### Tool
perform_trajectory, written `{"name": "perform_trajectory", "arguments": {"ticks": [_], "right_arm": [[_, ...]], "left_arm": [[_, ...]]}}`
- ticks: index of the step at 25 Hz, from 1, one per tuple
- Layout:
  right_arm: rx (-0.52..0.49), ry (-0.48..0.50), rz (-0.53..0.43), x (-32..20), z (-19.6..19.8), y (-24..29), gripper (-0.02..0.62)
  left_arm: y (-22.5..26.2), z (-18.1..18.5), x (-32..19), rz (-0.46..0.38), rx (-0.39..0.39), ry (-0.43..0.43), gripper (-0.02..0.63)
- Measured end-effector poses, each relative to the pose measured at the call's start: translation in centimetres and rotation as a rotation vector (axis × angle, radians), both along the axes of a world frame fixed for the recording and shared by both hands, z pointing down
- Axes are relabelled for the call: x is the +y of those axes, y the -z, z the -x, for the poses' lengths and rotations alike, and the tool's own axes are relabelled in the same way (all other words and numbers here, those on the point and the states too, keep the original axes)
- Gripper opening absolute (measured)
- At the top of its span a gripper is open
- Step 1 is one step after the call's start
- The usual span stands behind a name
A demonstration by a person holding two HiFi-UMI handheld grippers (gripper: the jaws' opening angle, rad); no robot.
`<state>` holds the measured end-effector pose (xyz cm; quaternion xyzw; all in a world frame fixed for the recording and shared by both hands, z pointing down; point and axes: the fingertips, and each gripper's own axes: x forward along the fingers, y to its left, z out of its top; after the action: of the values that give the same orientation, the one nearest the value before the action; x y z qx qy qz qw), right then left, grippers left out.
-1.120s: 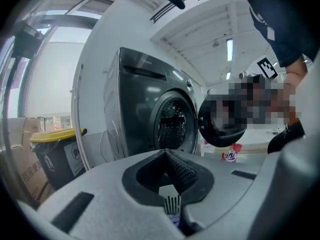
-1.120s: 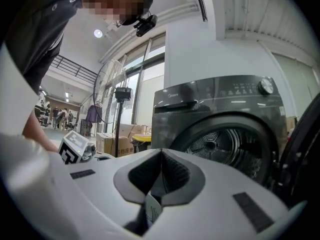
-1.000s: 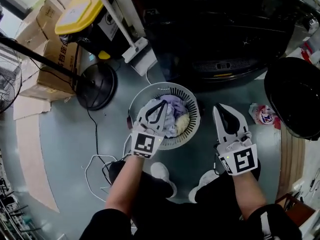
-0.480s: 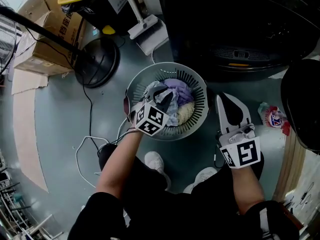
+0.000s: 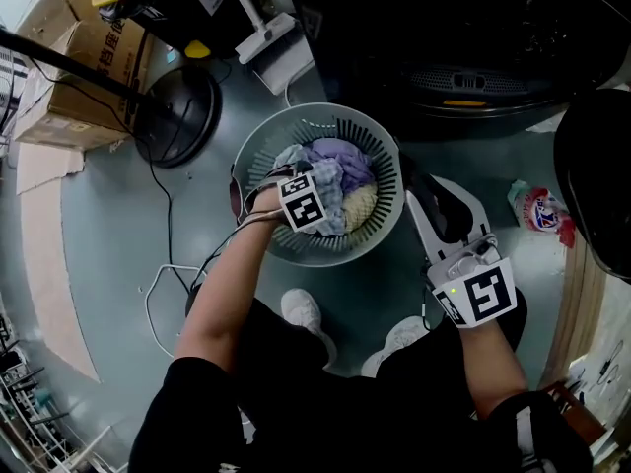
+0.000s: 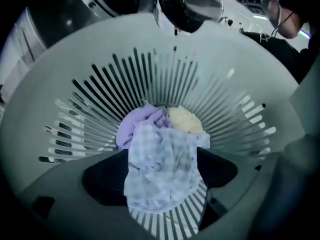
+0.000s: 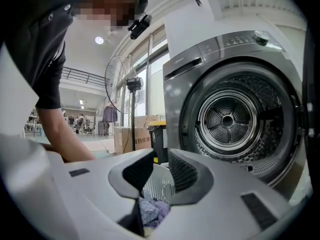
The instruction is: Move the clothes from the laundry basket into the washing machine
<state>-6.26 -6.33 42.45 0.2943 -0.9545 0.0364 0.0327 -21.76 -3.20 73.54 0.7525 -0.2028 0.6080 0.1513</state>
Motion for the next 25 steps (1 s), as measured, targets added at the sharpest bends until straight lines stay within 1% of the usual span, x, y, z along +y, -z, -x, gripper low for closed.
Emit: {"name": "perform_trajectory", "arguments": {"ticks": [2,3,7,11,16,17,18,20,21,23,25], "right_arm": [[0.008,0.008,0.009,0.8,0.0,-0.5,0.101],[0.012,0.011,0.013,1.1,0.0,-0.6,0.118],[0.02,0.013,0.013,1.8,0.2,-0.9,0.143],[0.038,0.013,0.015,2.4,0.2,-1.3,0.149],[0.047,-0.003,0.018,2.5,-0.4,-1.4,0.149],[0.048,-0.006,0.017,2.5,-0.6,-1.4,0.149],[0.047,-0.01,0.016,2.5,-0.8,-1.4,0.149],[0.043,-0.015,0.01,2.6,-1.0,-1.3,0.149],[0.04,-0.017,0.005,2.7,-1.1,-1.2,0.149],[0.031,-0.019,-0.005,2.8,-1.2,-0.9,0.149],[0.026,-0.021,-0.014,2.8,-1.4,-0.6,0.149]], "left_arm": [[-2.4,0.6,1.5,0.083,-0.056,-0.035,0.41],[-3.5,0.9,2.2,0.111,-0.082,-0.047,0.42],[-6.9,2.3,3.5,0.172,-0.17,-0.047,0.43],[-9.1,2.7,4.1,0.199,-0.225,-0.066,0.43],[-9.6,2.8,3.7,0.181,-0.24,-0.08,0.425],[-9.4,2.8,3.5,0.172,-0.239,-0.079,0.409],[-9.1,2.8,3.3,0.16,-0.239,-0.078,0.374],[-8.4,2.7,3.0,0.136,-0.235,-0.078,0.268],[-8.0,2.6,3.0,0.128,-0.232,-0.081,0.227],[-6.8,2.2,3.0,0.112,-0.217,-0.082,0.178],[-5.0,1.7,2.7,0.081,-0.186,-0.066,0.155]]}}
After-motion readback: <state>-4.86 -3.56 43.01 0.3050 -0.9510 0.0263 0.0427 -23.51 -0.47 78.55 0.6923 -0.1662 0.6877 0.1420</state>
